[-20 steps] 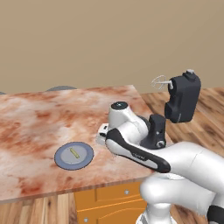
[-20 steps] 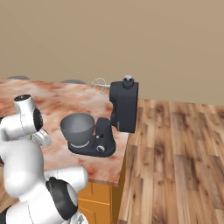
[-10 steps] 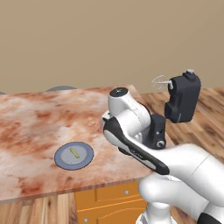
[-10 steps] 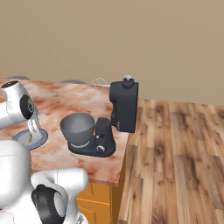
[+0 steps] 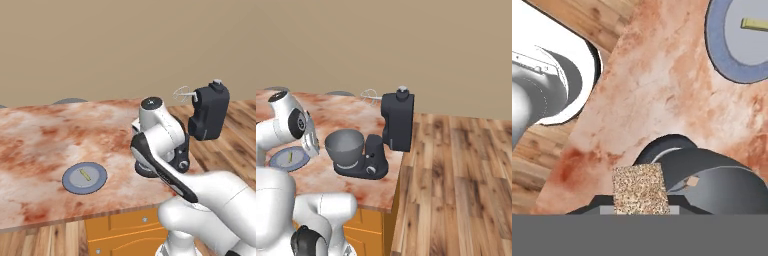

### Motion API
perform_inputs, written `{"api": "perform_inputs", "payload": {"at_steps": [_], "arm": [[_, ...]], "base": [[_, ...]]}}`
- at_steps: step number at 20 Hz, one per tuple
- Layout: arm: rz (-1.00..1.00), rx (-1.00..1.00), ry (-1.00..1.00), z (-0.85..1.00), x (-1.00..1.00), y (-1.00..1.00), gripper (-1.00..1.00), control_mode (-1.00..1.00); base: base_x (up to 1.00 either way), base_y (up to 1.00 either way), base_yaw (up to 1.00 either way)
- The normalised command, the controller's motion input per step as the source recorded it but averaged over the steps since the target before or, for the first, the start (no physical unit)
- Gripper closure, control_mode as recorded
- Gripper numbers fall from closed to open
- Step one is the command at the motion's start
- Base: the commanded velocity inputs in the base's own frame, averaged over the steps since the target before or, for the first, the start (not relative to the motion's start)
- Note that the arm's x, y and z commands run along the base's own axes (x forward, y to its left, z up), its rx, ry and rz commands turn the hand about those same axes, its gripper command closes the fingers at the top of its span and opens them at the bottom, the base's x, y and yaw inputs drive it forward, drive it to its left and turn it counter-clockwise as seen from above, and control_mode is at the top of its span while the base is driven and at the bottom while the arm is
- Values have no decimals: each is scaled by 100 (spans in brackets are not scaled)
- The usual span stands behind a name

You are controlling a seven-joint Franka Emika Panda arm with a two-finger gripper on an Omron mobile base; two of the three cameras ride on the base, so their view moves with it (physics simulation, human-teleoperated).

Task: Add butter and sugar cubes to the stand mixer bowl and then turn on the stand mixer to begin making frosting.

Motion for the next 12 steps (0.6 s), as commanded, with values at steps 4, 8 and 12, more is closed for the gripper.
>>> {"api": "perform_inputs", "payload": {"at_steps": [4,8,12], "arm": [[0,0,23,6,96,-9,100,-100],[0,-12,23,0,99,2,100,-100],[0,-16,14,-8,86,4,100,-100]], "base": [[0,0,0],[0,0,0],[0,0,0]]}}
